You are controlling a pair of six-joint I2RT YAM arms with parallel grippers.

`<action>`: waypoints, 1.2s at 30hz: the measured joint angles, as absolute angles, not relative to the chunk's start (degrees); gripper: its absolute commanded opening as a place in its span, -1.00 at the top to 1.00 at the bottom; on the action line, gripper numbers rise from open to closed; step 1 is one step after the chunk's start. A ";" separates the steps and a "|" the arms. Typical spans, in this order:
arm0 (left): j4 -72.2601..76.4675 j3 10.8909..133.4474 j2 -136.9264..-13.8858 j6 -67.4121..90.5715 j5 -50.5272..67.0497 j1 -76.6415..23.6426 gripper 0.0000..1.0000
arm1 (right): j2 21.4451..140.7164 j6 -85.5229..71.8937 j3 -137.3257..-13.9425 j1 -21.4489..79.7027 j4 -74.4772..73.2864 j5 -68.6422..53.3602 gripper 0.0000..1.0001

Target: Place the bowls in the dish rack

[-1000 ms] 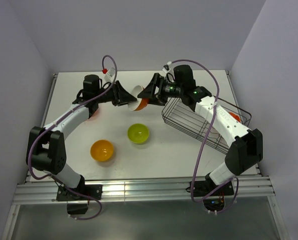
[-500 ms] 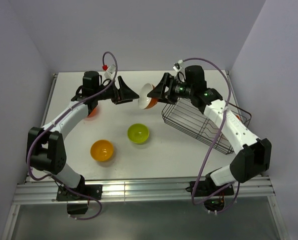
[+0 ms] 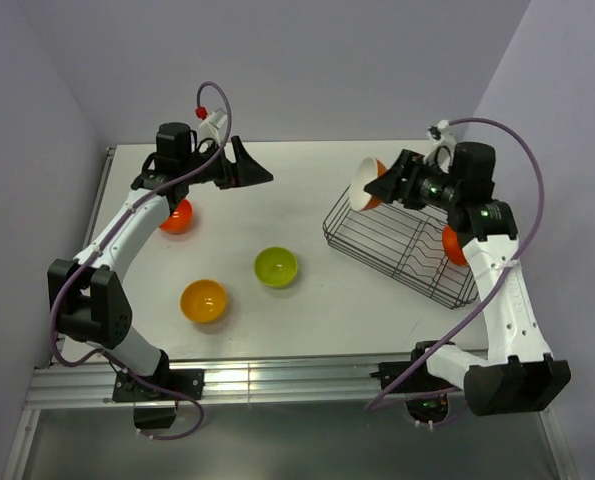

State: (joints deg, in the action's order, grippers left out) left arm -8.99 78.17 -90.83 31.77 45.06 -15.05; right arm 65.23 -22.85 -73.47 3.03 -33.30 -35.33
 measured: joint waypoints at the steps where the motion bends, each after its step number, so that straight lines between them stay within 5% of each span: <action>1: -9.72 78.72 -90.80 30.85 44.56 -14.98 -0.99 | 64.38 -21.06 -73.47 0.80 -34.85 -35.31 1.00; 13: -15.00 80.38 -89.34 24.99 40.27 -14.92 -0.99 | 63.51 2.94 -75.42 -22.74 -61.56 -31.94 1.00; 36: -23.31 83.68 -89.97 23.22 37.08 -12.71 -0.99 | 70.94 8.19 -77.19 -25.47 -70.87 -2.17 1.00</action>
